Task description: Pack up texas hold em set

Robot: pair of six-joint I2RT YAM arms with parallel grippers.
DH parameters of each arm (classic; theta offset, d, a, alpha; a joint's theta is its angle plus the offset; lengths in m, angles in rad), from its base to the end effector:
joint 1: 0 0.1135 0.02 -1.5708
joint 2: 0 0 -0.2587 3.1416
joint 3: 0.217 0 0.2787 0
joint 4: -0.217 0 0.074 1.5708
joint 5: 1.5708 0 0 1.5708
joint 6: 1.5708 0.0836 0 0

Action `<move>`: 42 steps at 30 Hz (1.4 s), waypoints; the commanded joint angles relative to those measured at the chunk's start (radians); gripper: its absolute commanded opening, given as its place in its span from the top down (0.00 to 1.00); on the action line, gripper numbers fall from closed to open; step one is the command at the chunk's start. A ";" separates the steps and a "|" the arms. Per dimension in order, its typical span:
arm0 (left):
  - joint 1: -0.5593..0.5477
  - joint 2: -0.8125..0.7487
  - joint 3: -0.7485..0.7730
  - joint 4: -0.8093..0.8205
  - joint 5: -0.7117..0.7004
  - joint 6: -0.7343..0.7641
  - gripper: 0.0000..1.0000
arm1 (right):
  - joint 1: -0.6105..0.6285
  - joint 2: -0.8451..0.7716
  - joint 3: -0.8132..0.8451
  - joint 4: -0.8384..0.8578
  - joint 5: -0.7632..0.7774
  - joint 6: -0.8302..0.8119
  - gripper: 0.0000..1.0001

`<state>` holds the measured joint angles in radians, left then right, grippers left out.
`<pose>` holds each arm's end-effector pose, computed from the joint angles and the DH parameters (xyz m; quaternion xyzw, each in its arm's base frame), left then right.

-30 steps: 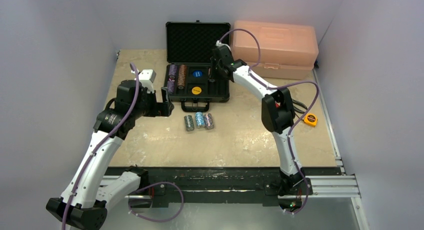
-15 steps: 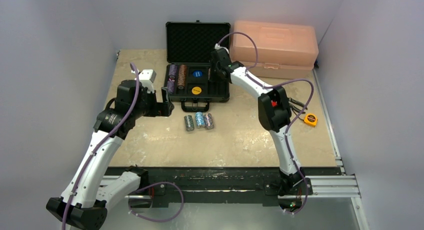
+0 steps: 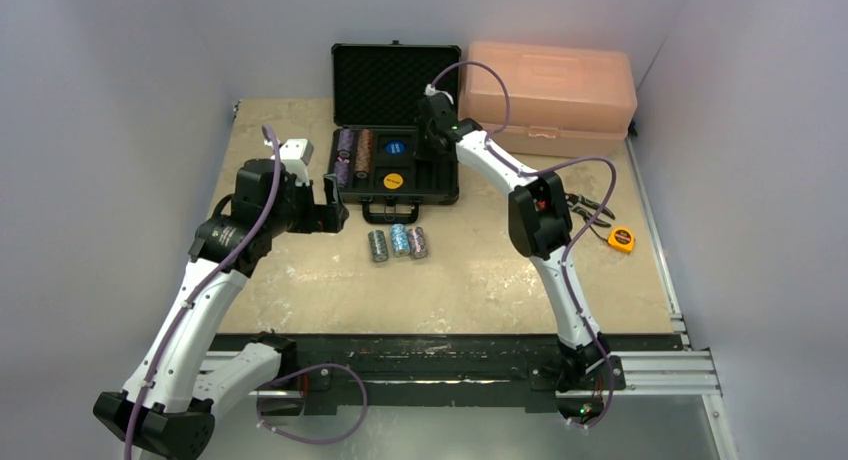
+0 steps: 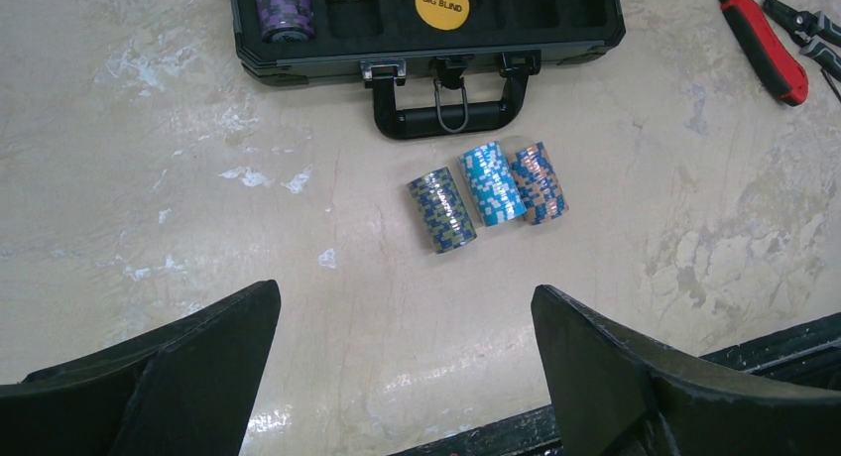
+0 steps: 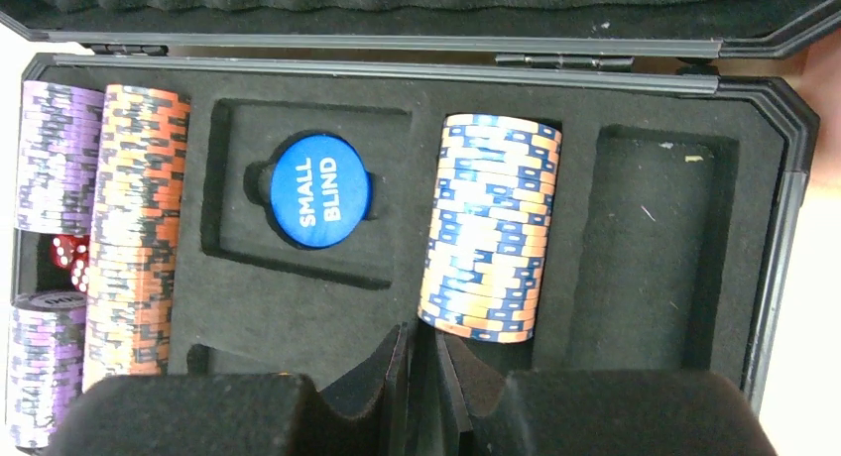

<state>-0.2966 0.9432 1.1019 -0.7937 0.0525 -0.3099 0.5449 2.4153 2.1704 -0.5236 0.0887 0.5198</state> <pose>0.2418 -0.0785 0.3317 0.0059 0.8923 -0.1570 0.4233 0.5213 0.3073 0.1682 0.0058 0.9199 0.1628 0.3568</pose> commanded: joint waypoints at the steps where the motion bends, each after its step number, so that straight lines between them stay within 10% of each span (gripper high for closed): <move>1: 0.004 0.001 0.017 0.018 0.015 0.019 0.01 | -0.004 0.019 0.077 0.041 0.010 -0.013 0.81; 20: 0.004 0.017 0.018 0.017 0.002 0.022 0.01 | -0.024 0.030 0.125 0.092 -0.063 -0.075 0.68; 28: 0.004 0.020 0.016 0.015 -0.011 0.023 0.01 | -0.019 -0.084 0.055 0.135 -0.157 -0.092 0.43; 42: 0.004 0.011 0.014 0.019 -0.010 0.024 0.03 | 0.044 -0.405 -0.265 0.213 -0.155 -0.103 0.30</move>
<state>-0.2966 0.9649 1.1019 -0.7940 0.0475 -0.3023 0.5606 2.1178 1.9987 -0.3706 -0.0704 0.4320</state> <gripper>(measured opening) 0.976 0.688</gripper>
